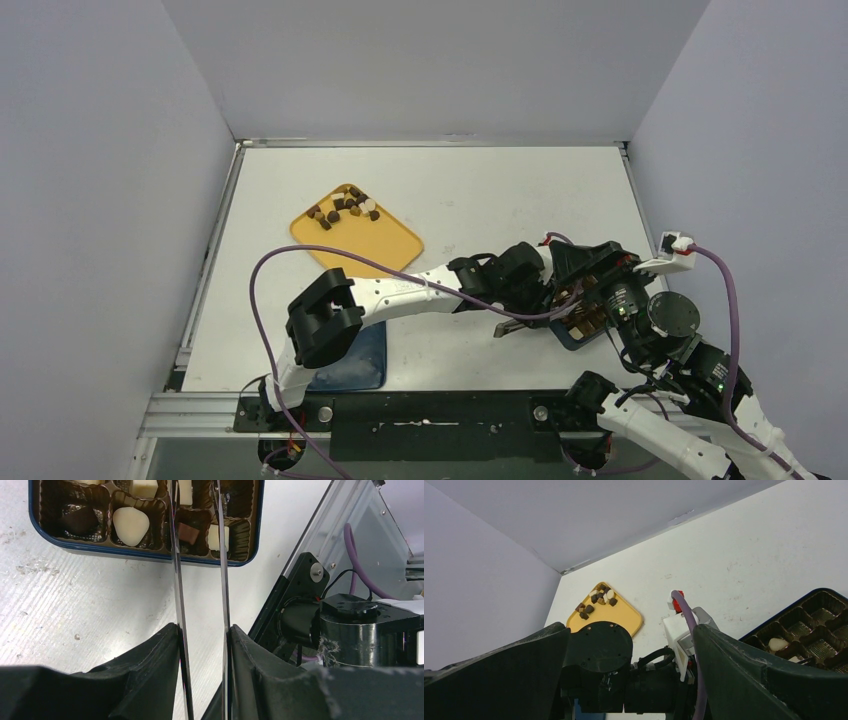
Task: Pack the chocolate
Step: Place the fake chocolate in the packing box.
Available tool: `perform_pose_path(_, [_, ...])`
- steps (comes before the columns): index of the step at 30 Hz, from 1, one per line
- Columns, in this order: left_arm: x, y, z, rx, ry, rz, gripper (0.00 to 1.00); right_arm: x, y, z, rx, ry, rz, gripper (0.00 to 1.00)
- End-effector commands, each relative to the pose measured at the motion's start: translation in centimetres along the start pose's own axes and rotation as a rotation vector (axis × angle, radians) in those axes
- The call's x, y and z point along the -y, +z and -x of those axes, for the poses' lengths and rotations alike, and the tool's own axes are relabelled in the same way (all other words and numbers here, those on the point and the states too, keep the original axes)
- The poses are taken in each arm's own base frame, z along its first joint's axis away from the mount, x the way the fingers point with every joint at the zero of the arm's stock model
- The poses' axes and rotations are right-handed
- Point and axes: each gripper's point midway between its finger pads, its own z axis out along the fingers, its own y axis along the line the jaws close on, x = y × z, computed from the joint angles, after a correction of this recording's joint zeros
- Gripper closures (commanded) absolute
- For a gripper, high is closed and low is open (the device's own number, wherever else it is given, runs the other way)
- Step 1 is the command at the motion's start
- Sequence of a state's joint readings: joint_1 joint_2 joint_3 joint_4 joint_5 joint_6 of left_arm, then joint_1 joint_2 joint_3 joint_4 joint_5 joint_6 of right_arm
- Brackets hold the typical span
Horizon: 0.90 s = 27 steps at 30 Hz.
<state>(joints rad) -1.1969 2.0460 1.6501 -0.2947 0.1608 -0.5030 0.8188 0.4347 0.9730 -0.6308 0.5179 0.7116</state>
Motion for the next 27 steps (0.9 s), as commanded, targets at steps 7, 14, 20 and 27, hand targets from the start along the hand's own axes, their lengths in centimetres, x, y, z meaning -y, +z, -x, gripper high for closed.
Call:
perform_pose_path(7, [1.8, -3.1, 5.1, 0.149, 0.053, 0.018, 0.65, 0.0, 0.0, 0.6, 0.029, 0.013, 0.002, 0.0])
perform_pose_path(14, [-0.2, -6.7, 7.6, 0.241, 0.038, 0.13, 0.66, -0.2, 0.0, 0.6, 0.03, 0.013, 0.009, 0.0])
perform_pose_path(20, [-4.8, -10.0, 8.3, 0.275, -0.034, 0.239, 0.66, -0.6, 0.3, 0.4, 0.022, 0.01, 0.022, 0.0])
perform_pose_path(27, [-13.2, -15.0, 7.2, 0.289, -0.16, 0.409, 0.66, -0.7, 0.3, 0.4, 0.019, 0.01, 0.026, 0.0])
